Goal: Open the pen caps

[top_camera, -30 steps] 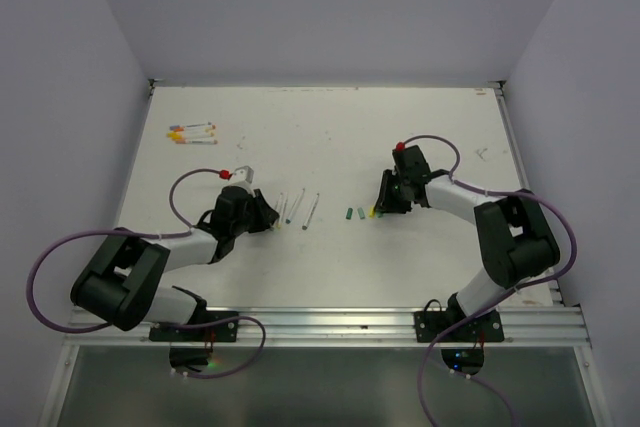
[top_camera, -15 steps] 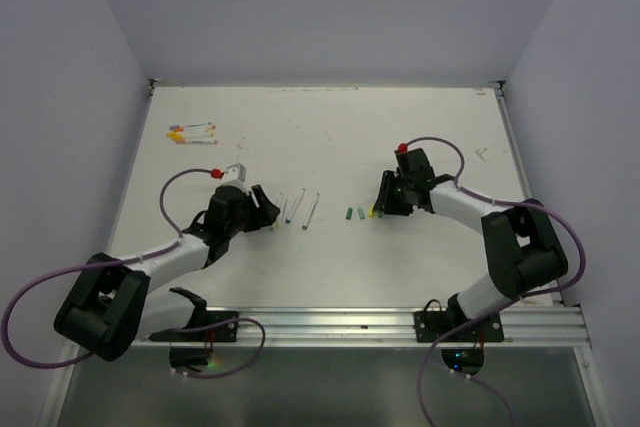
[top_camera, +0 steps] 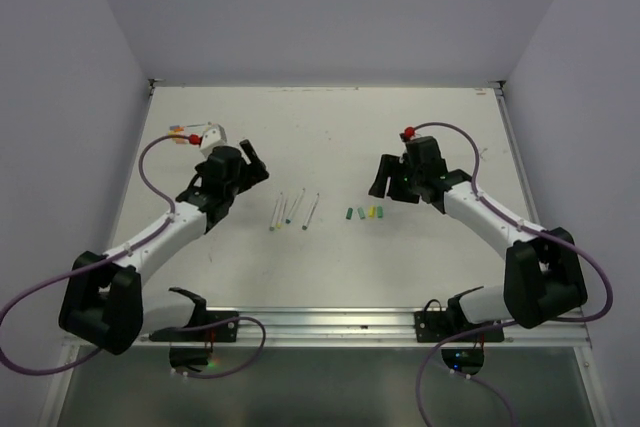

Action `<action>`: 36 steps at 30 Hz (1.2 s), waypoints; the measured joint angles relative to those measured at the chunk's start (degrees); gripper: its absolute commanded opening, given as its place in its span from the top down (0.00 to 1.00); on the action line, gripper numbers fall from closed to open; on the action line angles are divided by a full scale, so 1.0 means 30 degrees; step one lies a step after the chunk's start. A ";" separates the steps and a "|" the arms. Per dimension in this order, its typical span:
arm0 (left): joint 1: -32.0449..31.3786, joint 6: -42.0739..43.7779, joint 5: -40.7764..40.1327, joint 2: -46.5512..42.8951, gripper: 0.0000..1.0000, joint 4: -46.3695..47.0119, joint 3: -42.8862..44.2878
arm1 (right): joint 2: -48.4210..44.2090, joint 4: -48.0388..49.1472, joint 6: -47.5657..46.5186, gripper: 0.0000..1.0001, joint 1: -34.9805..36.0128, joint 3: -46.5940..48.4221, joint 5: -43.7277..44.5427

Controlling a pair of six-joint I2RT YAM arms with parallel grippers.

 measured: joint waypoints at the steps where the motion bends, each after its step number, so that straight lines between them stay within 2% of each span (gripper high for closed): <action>1: 0.0117 -0.0182 -0.0597 0.0729 0.00 -0.0685 0.0896 | 0.0000 -0.0051 0.0000 0.33 0.0000 0.0080 -0.0051; 5: 0.0860 -0.1173 -0.2288 0.4197 0.00 -0.2885 0.4408 | 0.0044 -0.0211 -0.0029 0.33 0.0007 0.0146 -0.0444; 6: 0.1188 -0.1617 -0.2543 0.5064 0.03 -0.3490 0.5282 | 0.0073 -0.0255 -0.0029 0.33 0.0000 0.0153 -0.0452; 9: 0.2382 -0.2739 -0.2761 0.7053 0.08 -0.4371 0.6834 | 0.0168 -0.0204 -0.0007 0.33 0.0000 0.0153 -0.0743; 17: 0.5792 -0.4736 -0.3024 1.1992 0.09 -0.5865 1.0193 | 0.0554 0.0911 0.0029 0.33 0.0007 -0.0160 -0.1938; 30: 0.6360 -0.5945 -0.4597 1.7107 0.09 -0.8000 1.6604 | 0.1443 0.2557 0.0029 0.33 0.0007 -0.1056 -0.3038; 36: 0.6419 -0.6288 -0.5421 1.8484 0.09 -0.9216 1.7988 | 0.1479 0.3133 0.0080 0.33 0.0007 -0.1341 -0.3519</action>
